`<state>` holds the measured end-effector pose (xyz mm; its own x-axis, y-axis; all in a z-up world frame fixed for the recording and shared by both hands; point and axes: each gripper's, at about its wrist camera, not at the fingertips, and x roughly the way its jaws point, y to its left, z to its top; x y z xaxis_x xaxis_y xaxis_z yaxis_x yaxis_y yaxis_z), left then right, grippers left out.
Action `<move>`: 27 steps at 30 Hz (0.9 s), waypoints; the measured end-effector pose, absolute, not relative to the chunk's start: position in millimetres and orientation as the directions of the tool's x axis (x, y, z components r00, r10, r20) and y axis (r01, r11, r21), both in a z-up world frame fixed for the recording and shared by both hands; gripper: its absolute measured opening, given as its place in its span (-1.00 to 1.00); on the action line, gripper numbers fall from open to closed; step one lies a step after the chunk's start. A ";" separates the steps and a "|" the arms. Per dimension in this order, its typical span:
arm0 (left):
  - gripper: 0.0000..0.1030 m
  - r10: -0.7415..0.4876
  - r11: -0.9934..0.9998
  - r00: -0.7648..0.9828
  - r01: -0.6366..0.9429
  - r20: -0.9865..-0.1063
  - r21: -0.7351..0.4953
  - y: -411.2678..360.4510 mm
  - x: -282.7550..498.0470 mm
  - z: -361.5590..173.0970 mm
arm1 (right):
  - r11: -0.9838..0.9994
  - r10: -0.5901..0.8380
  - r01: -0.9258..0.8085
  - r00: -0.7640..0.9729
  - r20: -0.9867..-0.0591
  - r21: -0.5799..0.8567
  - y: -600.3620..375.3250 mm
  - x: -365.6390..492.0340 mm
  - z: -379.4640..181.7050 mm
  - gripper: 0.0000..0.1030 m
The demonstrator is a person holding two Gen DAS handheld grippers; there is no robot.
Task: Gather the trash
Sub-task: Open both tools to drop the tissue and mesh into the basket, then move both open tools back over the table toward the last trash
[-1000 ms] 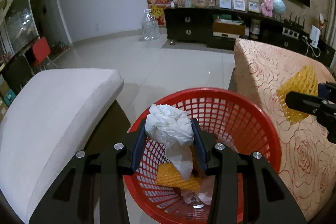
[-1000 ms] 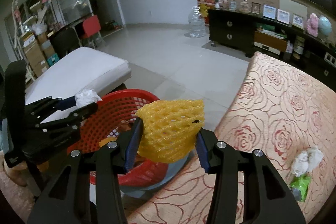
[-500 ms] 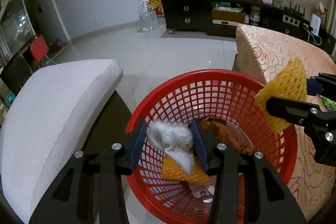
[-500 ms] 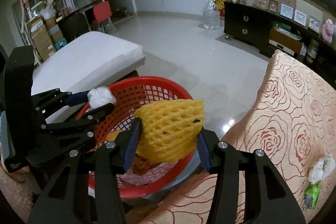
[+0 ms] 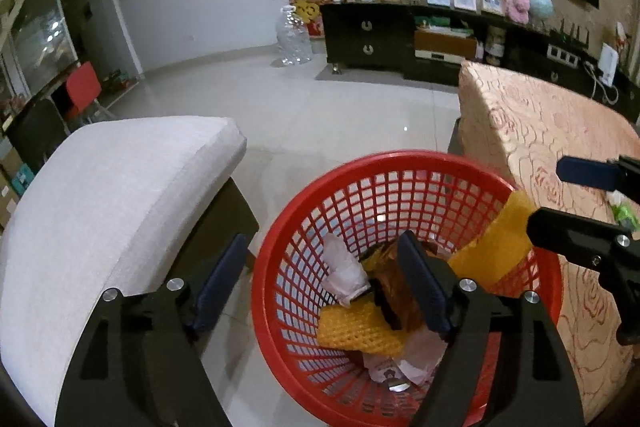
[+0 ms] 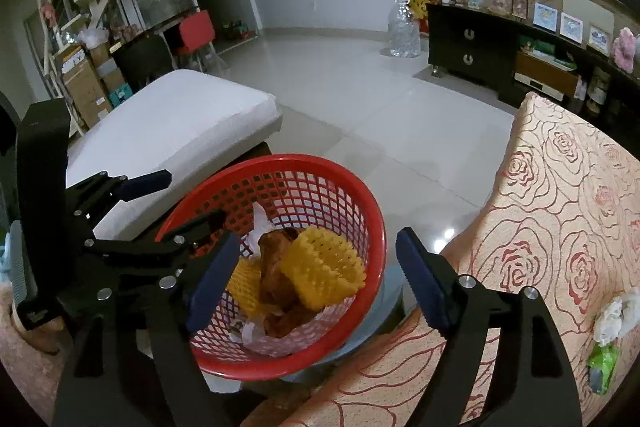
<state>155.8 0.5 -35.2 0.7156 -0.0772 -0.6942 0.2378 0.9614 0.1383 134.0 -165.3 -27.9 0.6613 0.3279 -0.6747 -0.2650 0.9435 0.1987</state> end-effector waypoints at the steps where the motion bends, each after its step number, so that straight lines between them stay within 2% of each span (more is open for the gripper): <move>1: 0.46 -0.079 0.964 0.719 0.231 -0.690 0.130 2.1 155.6 -33.2 | 0.945 0.324 -0.261 0.665 -0.673 0.198 -167.0 133.6 -27.1 0.51; 11: 0.51 -0.115 0.972 0.748 0.221 -0.653 0.082 -0.4 149.6 -15.8 | 0.965 0.262 -0.186 0.703 -0.661 0.186 -199.4 123.4 -19.4 0.53; 27: 0.55 -0.218 0.941 0.756 0.331 -0.617 0.074 -59.8 127.9 -1.9 | 0.987 0.105 0.001 0.752 -0.651 0.161 -287.1 74.7 -13.7 0.59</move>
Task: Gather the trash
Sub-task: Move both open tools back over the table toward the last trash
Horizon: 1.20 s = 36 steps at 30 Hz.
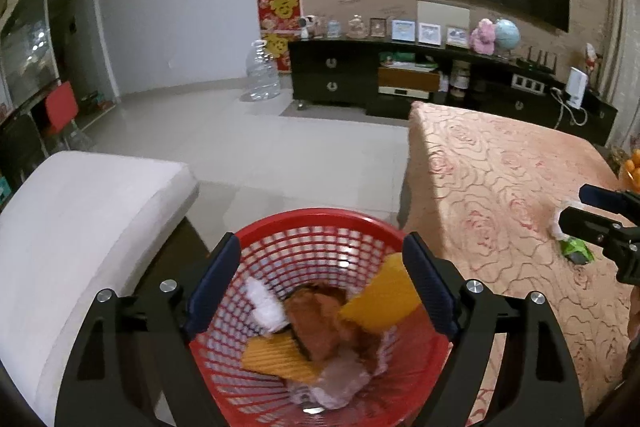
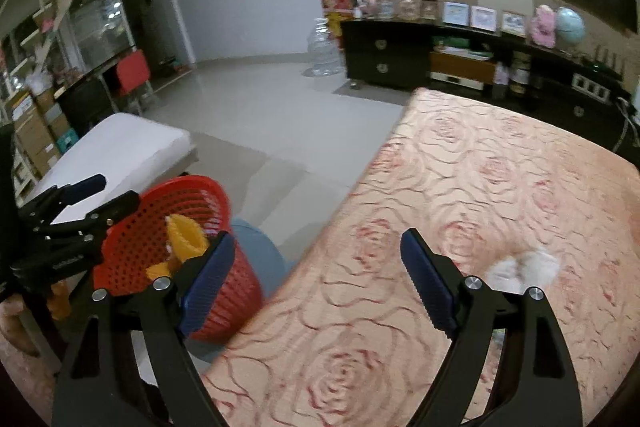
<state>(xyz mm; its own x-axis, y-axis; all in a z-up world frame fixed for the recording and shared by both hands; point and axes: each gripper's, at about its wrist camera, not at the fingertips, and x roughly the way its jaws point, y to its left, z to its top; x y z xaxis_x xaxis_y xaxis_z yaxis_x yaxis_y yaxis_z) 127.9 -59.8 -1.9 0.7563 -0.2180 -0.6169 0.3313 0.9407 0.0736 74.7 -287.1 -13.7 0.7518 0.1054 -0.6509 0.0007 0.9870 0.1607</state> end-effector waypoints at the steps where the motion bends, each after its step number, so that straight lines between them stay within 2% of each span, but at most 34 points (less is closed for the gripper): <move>1: 0.55 -0.223 0.938 0.755 0.338 -0.617 0.075 -63.5 126.5 -2.1 | 0.987 0.094 0.016 0.752 -0.652 0.160 -293.8 70.4 -14.2 0.59; 25: 0.56 -0.300 0.879 0.702 0.467 -0.645 0.099 -150.4 116.4 -25.1 | 0.956 -0.119 0.269 0.721 -0.683 0.117 -403.0 5.1 -35.7 0.60; 30: 0.56 -0.301 0.870 0.672 0.485 -0.676 0.094 -168.0 123.2 -42.9 | 0.941 -0.189 0.331 0.692 -0.697 0.073 -424.6 3.6 -51.9 0.60; 36: 0.56 -0.323 0.858 0.641 0.509 -0.696 0.070 -185.9 127.1 -52.1 | 0.930 -0.187 0.358 0.656 -0.731 0.083 -445.7 11.4 -79.4 0.60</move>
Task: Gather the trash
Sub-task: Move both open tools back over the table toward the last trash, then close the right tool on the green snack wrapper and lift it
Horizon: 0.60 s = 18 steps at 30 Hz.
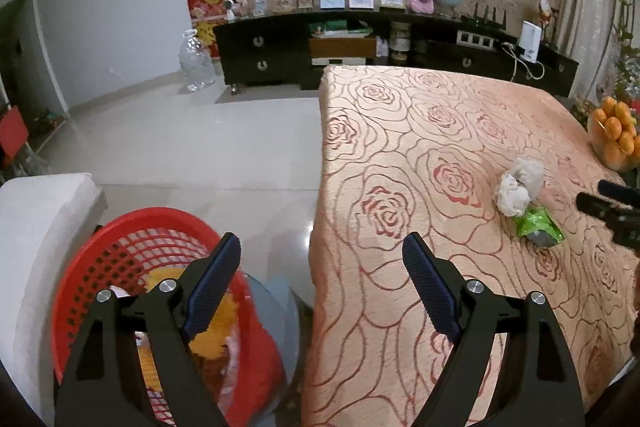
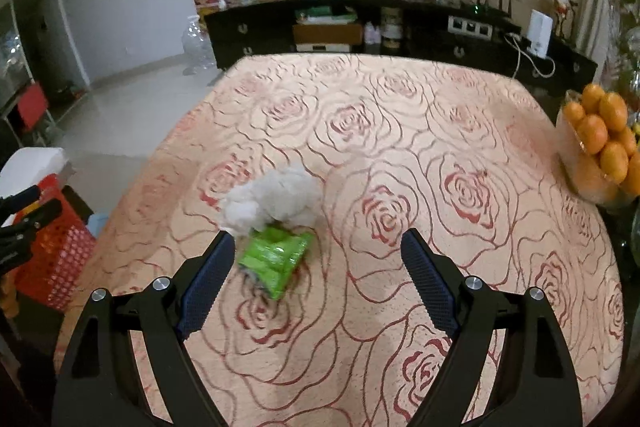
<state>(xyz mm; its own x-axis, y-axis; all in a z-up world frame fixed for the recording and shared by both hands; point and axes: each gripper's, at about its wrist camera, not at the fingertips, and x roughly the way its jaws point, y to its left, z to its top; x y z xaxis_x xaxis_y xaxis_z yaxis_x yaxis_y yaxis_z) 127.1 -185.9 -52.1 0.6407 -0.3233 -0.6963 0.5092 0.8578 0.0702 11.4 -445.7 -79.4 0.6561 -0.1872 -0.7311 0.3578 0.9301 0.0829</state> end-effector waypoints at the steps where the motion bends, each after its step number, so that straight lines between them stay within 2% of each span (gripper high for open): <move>1: 0.56 -0.328 0.856 0.635 0.513 -0.699 0.065 -188.4 127.3 -52.8 | 0.933 -0.182 0.351 0.652 -0.736 0.080 -445.4 15.0 -85.1 0.60; 9: 0.56 -0.368 0.837 0.599 0.547 -0.711 0.028 -209.6 122.6 -53.6 | 0.953 -0.142 0.296 0.631 -0.762 0.068 -430.5 44.8 -110.7 0.59; 11: 0.56 -0.375 0.830 0.593 0.557 -0.713 0.027 -214.6 119.9 -54.2 | 0.954 -0.143 0.294 0.620 -0.771 0.059 -428.6 51.3 -116.5 0.53; 18: 0.56 -0.393 0.820 0.584 0.572 -0.710 0.017 -221.5 115.7 -53.3 | 0.956 -0.143 0.292 0.575 -0.805 0.039 -427.5 59.1 -131.2 0.03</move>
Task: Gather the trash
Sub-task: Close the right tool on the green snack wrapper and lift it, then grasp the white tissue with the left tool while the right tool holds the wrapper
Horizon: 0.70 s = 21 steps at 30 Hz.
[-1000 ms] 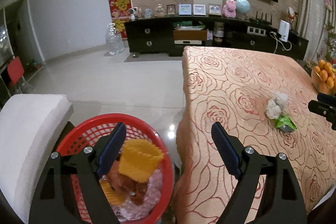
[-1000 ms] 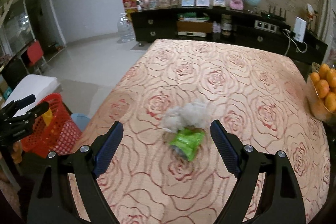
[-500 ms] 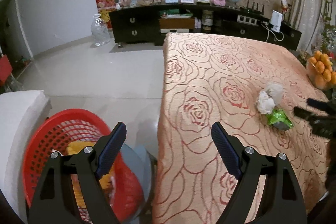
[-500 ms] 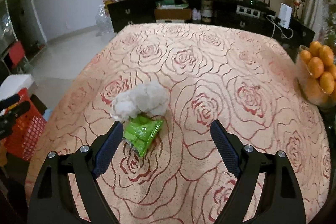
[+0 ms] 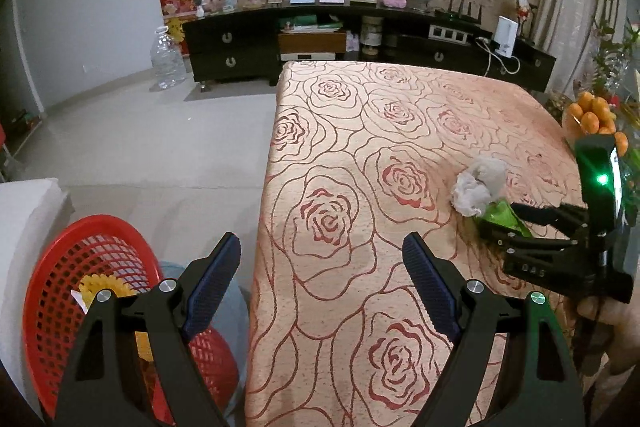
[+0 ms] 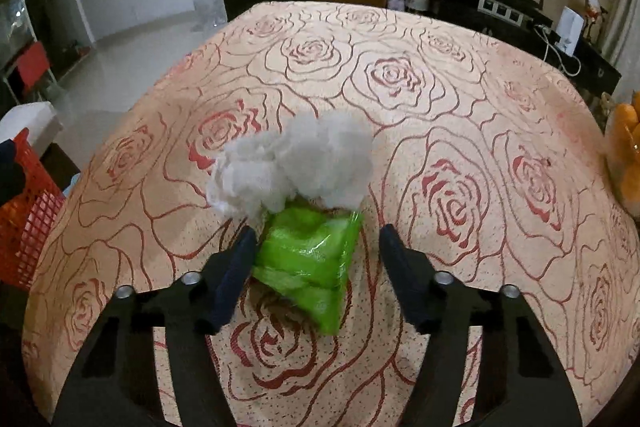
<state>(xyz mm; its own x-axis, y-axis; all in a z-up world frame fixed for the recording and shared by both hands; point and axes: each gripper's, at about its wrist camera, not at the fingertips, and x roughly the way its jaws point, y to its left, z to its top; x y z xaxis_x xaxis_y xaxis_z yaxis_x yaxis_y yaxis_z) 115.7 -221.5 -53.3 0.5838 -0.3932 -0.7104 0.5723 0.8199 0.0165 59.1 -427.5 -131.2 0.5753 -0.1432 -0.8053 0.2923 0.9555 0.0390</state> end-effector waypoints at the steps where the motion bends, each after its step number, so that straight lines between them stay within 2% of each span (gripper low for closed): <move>1: 0.56 -0.394 0.820 0.583 0.572 -0.710 0.014 -221.5 115.4 -52.9 | 0.955 -0.148 0.294 0.575 -0.805 0.034 -427.6 58.5 -131.6 -0.05; 4: 0.56 -0.399 0.821 0.584 0.571 -0.707 0.008 -221.9 114.8 -52.0 | 0.955 -0.135 0.293 0.578 -0.805 0.050 -429.3 53.9 -130.2 -0.18; 15: 0.56 -0.386 0.810 0.566 0.586 -0.729 0.026 -243.1 115.6 -63.3 | 0.946 -0.147 0.319 0.592 -0.792 0.063 -437.7 28.7 -109.9 -0.20; 21: 0.56 -0.409 0.747 0.525 0.662 -0.746 0.057 -279.8 117.7 -67.1 | 0.924 -0.163 0.372 0.598 -0.784 0.092 -456.3 13.6 -99.9 -0.20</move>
<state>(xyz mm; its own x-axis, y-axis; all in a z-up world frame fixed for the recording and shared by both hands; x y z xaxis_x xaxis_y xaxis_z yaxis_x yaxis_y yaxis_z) 117.7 -279.8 -67.1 0.5254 -0.4088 -0.7462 0.6621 0.7473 0.0568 13.6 -456.3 -99.9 0.5984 -0.1628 -0.7845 0.3717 0.9238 0.0919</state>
